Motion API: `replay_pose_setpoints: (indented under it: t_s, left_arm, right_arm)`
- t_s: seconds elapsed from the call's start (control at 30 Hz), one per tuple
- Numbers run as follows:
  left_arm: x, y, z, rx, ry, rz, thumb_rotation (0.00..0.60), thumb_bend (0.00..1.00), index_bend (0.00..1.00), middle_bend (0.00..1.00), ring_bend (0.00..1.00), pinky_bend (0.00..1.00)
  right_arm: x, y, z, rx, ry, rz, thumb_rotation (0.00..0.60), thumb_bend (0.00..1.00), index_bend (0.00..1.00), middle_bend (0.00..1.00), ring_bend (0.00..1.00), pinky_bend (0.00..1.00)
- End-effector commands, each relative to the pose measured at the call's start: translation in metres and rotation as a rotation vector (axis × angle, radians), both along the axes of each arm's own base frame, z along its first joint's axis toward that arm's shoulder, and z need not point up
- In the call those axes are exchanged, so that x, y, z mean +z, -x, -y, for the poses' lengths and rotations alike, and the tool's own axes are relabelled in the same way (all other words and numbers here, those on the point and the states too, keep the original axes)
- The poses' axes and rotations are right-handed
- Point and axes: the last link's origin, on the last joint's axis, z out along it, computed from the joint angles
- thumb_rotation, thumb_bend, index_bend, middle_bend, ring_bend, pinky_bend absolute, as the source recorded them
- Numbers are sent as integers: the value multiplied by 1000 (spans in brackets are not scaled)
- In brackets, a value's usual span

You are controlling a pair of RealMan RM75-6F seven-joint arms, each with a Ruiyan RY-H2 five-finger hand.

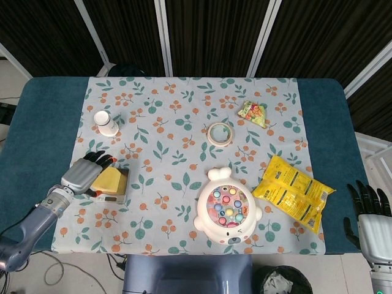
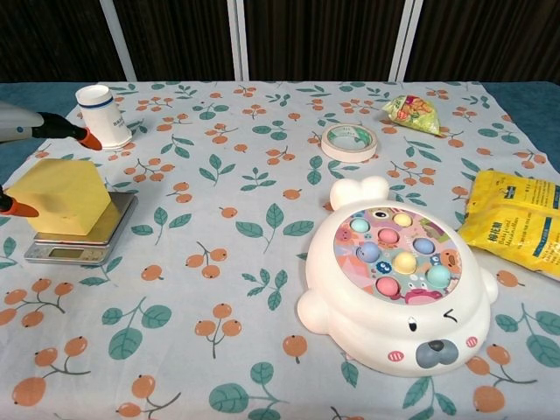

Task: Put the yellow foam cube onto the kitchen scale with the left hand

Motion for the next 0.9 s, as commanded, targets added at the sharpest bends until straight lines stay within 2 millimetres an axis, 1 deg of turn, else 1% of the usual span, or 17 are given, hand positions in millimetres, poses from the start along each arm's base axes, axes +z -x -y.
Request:
replay_pose_setpoints:
  t_s: [0.03,0.17,0.23,0.3,0.4,0.47,0.53,0.63,0.73,0.9]
  left_arm:
    - [3,-6,1,4,-4,35,600,142,120,72,0,105]
    - [20,-15,10,-24,-62,103,600,142,108,70,0,105]
    - [41,-14,24,-52,-141,141,600,142,96,70,0,105]
    - [60,-8,41,-67,-219,168,600,142,89,70,0,106]
    - [82,4,62,-62,-301,213,600,142,87,70,0,106]
    - [94,15,78,-54,-344,250,600,142,87,70,0,107]
    - [101,26,90,-48,-379,283,600,142,87,70,0,107]
    - [106,41,104,-25,-428,326,600,142,87,70,0,107]
    - [105,55,113,10,-467,367,600,142,87,70,0,107]
    - [99,73,117,48,-511,411,600,154,89,69,0,107]
  right_arm:
    - [0,0,0,0,2,0,600,559,0,27,22,0]
    - [2,0,0,-1,7,0,600,560,0,27,22,0]
    - [3,0,-1,-2,12,-1,600,560,0,27,22,0]
    - [4,1,-1,-5,18,-6,600,559,0,27,22,0]
    - [6,2,-1,-8,29,-7,600,560,0,27,22,0]
    - [7,1,-1,-7,33,-8,600,560,0,27,22,0]
    - [6,0,-2,-4,32,-9,600,560,0,27,22,0]
    - [5,-1,-3,-1,26,-15,600,560,0,27,22,0]
    - [3,-1,-3,3,20,-19,600,560,0,27,22,0]
    - [1,-1,-2,12,10,-23,600,560,0,27,22,0]
